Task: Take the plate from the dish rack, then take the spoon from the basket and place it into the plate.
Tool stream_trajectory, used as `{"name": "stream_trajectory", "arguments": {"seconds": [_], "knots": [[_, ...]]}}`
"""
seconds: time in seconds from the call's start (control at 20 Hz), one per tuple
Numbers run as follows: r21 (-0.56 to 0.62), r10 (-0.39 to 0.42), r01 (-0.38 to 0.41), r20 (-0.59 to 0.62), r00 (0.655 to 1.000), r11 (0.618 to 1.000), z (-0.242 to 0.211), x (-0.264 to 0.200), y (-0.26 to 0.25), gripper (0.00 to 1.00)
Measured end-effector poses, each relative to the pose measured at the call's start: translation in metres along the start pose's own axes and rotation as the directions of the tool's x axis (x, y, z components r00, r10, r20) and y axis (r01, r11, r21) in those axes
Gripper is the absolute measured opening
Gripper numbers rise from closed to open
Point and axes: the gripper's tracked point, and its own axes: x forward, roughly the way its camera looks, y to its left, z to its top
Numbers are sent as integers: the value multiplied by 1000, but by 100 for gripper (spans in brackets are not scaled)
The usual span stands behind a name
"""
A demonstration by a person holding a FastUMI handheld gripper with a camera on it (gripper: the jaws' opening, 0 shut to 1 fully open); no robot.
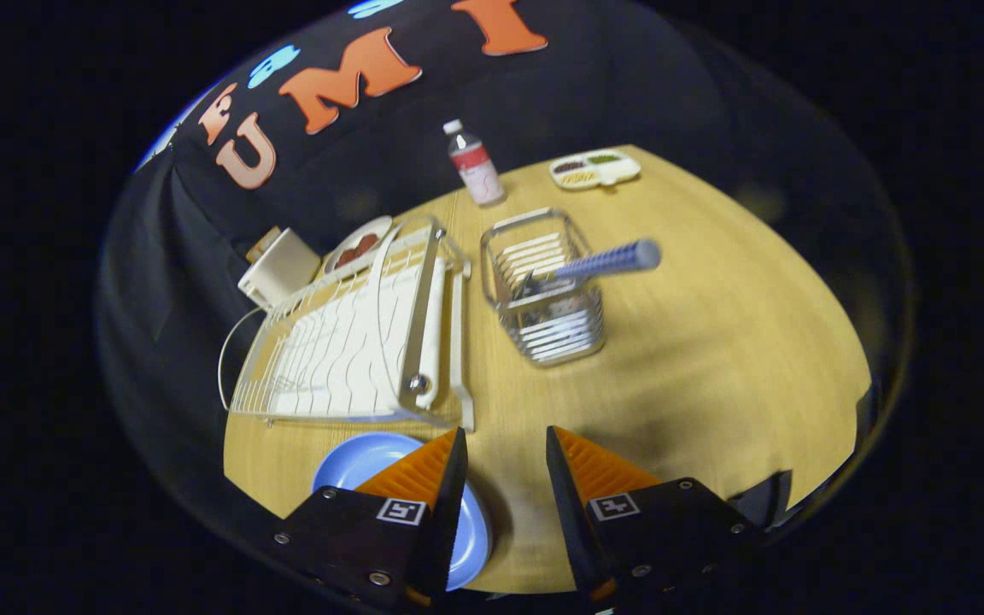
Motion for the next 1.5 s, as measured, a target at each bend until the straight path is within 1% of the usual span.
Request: {"name": "stream_trajectory", "arguments": {"seconds": [0.05, 0.15, 0.2, 0.3, 0.5, 0.6, 0.7, 0.75, 0.85, 0.95, 1.1, 1.2, 1.25, 1.4, 1.5], "knots": [[-16, -25, 26, 61, 998, 1000, 14, -1, -10, 59], [-49, -54, 61, 145, 988, 997, 35, 0, -24, 64], [-58, -61, 72, 169, 984, 996, 42, 4, -28, 67], [-58, -56, 68, 197, 979, 996, 49, 11, -28, 71], [-54, -36, 51, 251, 967, 997, 63, 25, -17, 70], [-63, -40, 61, 292, 956, 996, 73, 23, -13, 66], [-76, -37, 65, 324, 945, 995, 77, 22, -7, 59], [-87, -28, 59, 322, 946, 994, 76, 23, -4, 53], [-104, -11, 44, 298, 954, 994, 71, 29, 3, 47], [-123, -3, 40, 281, 960, 992, 67, 35, 7, 42], [-148, -5, 51, 296, 955, 988, 71, 39, 8, 37], [-139, -6, 48, 283, 959, 989, 69, 43, 10, 27], [-137, 8, 31, 276, 961, 990, 68, 43, 14, 18], [-140, 9, 30, 273, 962, 990, 68, 46, 13, 18], [-112, 15, 15, 262, 965, 994, 68, 44, 15, 17]]}}
